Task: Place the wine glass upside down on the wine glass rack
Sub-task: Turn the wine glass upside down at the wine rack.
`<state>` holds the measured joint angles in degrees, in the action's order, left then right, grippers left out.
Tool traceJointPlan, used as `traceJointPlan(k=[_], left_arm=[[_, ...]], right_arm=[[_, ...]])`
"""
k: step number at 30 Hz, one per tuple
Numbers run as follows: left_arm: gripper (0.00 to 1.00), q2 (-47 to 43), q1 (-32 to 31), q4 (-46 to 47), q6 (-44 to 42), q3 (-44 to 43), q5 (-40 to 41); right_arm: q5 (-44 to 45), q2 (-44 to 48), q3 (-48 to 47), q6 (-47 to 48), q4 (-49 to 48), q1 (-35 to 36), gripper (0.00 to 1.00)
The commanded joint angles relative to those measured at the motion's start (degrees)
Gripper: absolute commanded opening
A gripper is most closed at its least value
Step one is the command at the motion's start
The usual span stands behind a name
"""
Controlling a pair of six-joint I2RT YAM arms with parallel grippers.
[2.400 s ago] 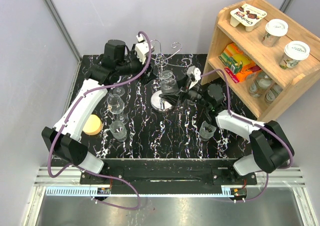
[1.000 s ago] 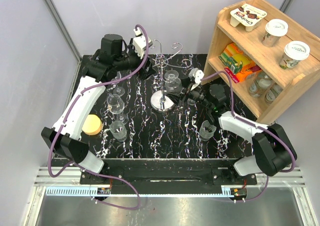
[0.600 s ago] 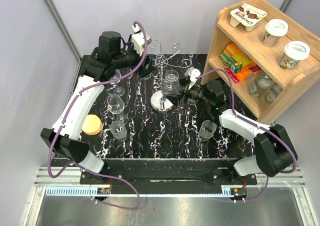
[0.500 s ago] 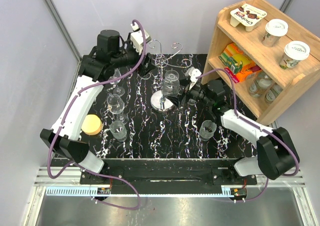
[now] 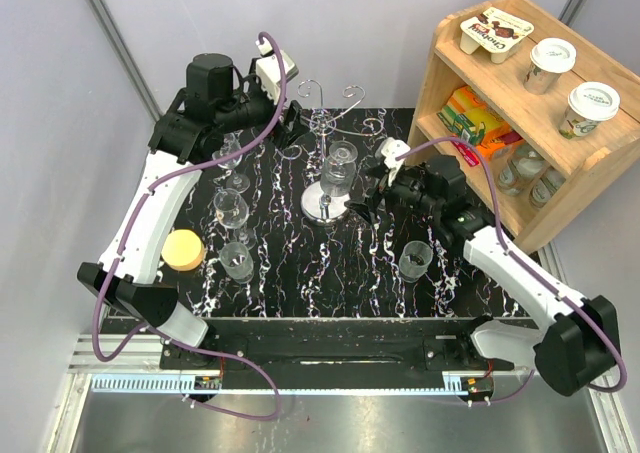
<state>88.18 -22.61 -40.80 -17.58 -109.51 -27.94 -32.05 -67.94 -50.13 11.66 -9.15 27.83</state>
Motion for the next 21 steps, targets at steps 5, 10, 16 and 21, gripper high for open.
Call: traceJointPlan(k=[5,10,16,21], left_arm=[[0.88,-4.42,0.20,0.63,-1.49,0.00,3.16],[0.88,-6.53,0.37,0.46,-1.67,-0.87,6.40],[0.88,-7.32,0.81,-1.48,-1.22,-5.18,9.57],[0.88,-6.27,0.99,-4.37,-2.19,-7.90,12.38]], right_arm=[[7.44,5.09,-9.63,3.36,24.07,-0.33,1.00],[13.67,5.98,-11.21,8.02,33.74,-0.33,0.99],[19.30,8.26,-16.48,13.64,49.72,-0.33,0.98],[23.26,8.80,-23.86,15.58,64.13,-2.78,0.89]])
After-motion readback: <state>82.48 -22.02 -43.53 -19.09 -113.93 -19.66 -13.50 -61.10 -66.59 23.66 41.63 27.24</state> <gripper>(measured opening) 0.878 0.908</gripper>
